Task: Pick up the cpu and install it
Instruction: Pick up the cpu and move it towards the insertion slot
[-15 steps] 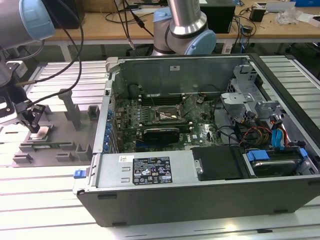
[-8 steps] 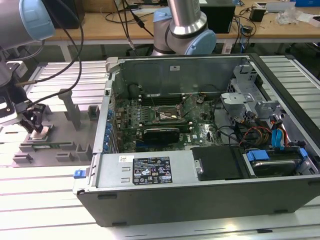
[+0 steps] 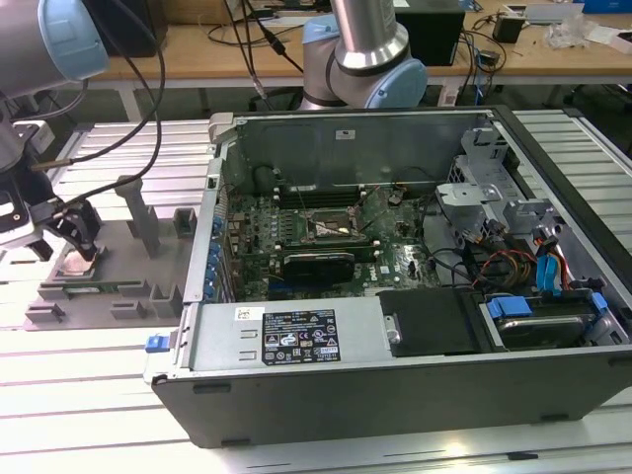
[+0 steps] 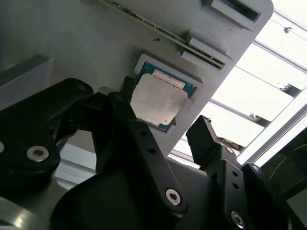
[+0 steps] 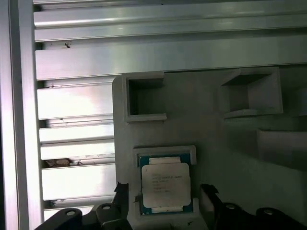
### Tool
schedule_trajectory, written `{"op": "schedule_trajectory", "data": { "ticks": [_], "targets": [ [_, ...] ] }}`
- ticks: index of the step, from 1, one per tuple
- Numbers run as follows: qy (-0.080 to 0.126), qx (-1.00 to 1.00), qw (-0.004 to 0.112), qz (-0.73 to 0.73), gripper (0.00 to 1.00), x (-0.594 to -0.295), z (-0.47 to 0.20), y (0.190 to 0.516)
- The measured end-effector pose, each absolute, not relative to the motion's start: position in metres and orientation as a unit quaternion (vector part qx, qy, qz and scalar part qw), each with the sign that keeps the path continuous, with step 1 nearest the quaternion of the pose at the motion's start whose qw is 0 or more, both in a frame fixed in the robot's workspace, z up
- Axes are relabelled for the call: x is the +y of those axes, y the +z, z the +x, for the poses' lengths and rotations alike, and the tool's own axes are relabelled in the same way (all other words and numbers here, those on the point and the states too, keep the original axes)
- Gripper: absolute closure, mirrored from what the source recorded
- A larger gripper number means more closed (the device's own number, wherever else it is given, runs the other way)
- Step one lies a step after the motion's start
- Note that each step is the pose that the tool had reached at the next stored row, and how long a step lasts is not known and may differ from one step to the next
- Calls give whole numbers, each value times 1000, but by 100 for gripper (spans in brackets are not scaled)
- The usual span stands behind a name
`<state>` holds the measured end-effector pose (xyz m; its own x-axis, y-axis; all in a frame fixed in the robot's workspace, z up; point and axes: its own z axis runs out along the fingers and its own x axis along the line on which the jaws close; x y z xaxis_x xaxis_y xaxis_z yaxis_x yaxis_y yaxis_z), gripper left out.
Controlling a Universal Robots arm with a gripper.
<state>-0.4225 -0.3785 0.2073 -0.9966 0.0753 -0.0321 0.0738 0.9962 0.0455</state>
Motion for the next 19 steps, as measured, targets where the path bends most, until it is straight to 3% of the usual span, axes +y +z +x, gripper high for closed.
{"op": "schedule_trajectory", "data": {
  "ticks": [1, 2, 19],
  "targets": [
    [22, 999, 17, 37, 34, -379, -423, 207],
    [22, 999, 17, 37, 28, -378, -422, 206],
    [22, 999, 17, 32, 28, -373, -422, 184]
  ]
}}
